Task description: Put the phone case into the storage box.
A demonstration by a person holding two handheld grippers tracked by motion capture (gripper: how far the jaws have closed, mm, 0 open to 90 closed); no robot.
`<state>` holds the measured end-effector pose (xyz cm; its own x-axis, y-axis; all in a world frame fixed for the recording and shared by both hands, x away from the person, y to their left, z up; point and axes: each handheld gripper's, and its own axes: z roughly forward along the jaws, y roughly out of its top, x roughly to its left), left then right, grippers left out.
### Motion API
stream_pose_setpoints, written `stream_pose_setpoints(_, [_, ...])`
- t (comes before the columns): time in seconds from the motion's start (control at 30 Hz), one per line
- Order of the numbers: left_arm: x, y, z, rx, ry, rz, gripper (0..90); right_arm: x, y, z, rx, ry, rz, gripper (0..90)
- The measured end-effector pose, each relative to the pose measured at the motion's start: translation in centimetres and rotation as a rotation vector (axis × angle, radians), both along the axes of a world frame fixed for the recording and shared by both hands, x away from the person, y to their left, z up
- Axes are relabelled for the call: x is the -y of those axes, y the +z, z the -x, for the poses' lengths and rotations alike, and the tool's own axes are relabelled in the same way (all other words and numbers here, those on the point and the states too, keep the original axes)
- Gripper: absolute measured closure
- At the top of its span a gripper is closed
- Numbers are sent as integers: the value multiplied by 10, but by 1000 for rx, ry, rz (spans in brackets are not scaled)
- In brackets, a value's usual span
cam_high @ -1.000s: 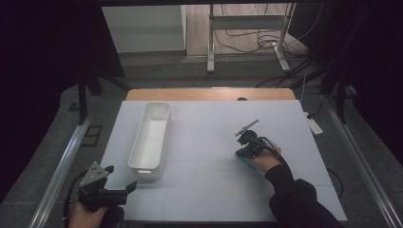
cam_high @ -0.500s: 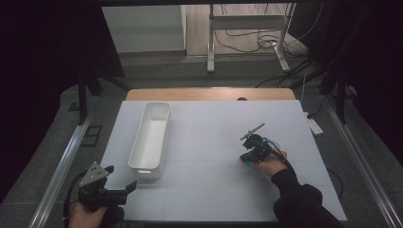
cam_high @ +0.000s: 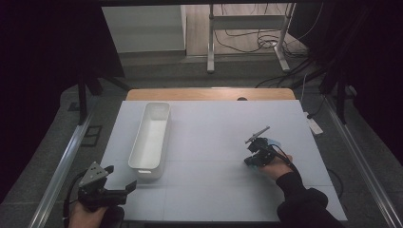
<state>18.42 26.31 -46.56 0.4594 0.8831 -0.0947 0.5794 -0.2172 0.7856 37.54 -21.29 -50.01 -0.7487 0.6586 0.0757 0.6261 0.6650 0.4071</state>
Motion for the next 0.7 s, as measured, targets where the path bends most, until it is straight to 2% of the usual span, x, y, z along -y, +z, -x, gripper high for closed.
stream_pose_setpoints(0.4, [0, 0, 0, 0, -1, 0, 20, 12, 1, 6, -5, -16, 6, 893])
stream_pose_setpoints(0.7, [0, 0, 0, -3, -2, -1, 21, 28, 2, 17, -3, -29, 23, 892])
